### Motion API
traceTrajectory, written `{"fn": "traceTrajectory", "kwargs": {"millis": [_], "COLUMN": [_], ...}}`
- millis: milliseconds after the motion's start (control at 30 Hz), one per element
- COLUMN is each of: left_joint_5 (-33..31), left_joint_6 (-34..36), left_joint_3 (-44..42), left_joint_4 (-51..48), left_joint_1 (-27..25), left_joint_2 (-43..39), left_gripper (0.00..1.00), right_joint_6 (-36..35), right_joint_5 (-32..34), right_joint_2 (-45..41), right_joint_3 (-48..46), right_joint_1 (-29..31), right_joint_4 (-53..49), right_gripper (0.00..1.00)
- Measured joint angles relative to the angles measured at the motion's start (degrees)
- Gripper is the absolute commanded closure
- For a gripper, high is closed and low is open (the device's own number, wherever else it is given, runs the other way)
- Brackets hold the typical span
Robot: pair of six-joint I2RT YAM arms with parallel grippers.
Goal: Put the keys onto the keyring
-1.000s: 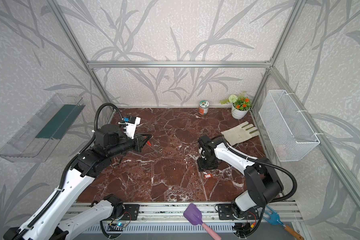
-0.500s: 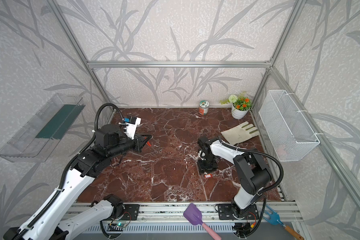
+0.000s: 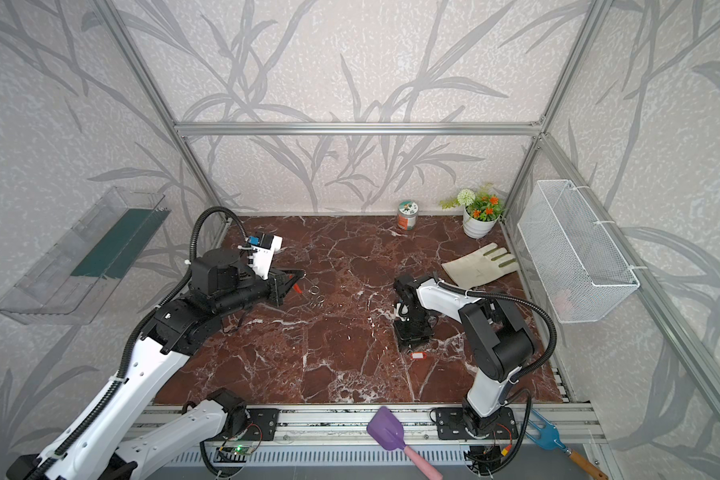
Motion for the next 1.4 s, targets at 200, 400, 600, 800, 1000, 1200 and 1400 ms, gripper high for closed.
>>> {"fn": "traceTrajectory", "kwargs": {"millis": [200,400,600,800,1000,1200,1400], "left_joint_5": [0.0,0.0,0.0,0.0,0.0,0.0,0.0], "left_joint_6": [0.0,0.4,0.7,0.9,1.0,1.0,1.0], "left_joint_3": [0.0,0.0,0.0,0.0,0.0,0.0,0.0], "left_joint_4": [0.0,0.0,0.1,0.2,0.2,0.2,0.3], "left_joint_1": [0.0,0.0,0.0,0.0,0.0,0.0,0.0], "left_joint_2": [0.0,0.5,0.5,0.6,0.7,0.7,0.9], "left_gripper": [1.0,1.0,1.0,1.0,1.0,1.0,1.0], "right_joint_6": [-0.1,-0.1,-0.2,-0.2,0.2,1.9,3.7], "right_joint_5": [-0.5,-1.3,-2.5,-2.9,-1.4,-1.2,-1.9], "right_joint_2": [0.0,-0.1,-2.1,-3.0,-3.1,-5.7,-5.3], "right_joint_3": [0.0,0.1,0.1,0.1,0.1,-2.4,-4.1], "right_joint_1": [0.0,0.0,0.0,0.0,0.0,0.0,0.8], "right_joint_4": [-0.6,-1.4,-2.6,-3.2,-3.9,-3.1,-2.0], "right_gripper": [0.69,0.72,0.75,0.72,0.64,0.61,0.61]}}
